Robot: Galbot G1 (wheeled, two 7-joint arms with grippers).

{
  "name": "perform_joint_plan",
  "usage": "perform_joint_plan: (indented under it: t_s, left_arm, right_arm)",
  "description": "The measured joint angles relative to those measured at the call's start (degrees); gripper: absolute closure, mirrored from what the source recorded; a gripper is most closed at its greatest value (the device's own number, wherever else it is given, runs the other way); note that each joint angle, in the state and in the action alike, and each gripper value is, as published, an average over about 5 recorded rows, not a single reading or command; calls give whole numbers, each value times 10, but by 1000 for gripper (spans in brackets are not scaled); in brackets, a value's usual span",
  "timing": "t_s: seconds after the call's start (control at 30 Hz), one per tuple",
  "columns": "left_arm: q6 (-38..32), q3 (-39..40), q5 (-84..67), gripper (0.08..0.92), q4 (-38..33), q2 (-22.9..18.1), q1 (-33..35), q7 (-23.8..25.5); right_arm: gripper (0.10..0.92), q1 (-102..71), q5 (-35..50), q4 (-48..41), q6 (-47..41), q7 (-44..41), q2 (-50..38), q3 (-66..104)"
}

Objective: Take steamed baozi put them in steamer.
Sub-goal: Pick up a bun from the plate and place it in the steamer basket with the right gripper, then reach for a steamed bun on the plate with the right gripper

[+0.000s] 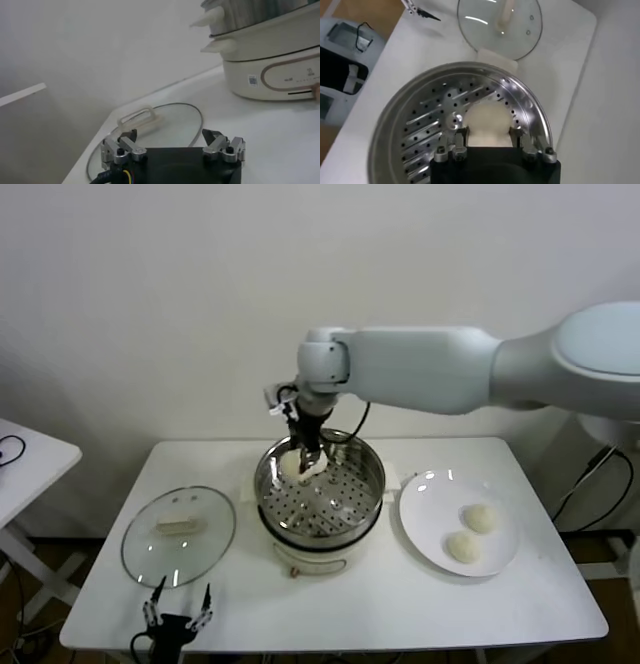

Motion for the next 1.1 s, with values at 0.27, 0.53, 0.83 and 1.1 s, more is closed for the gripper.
perform_joint_plan:
  t_s: [0.27, 0.53, 0.83, 1.1]
  left_arm:
    - [-1, 0, 2, 177, 4, 0, -2, 0]
    - [-1, 0, 3, 177, 5, 0, -5, 1]
    - [-1, 0, 9, 177, 4, -1, -4, 1]
    - [-1, 0, 12, 177, -1, -1, 1, 1]
  right_arm:
    - [453, -45, -27, -35, 3, 1, 32, 4]
    - [415, -63, -42, -53, 2, 1, 45, 6]
    - [214, -58, -33, -44, 9, 4, 29, 16]
    - [203, 7, 2, 7, 38, -28, -37, -18]
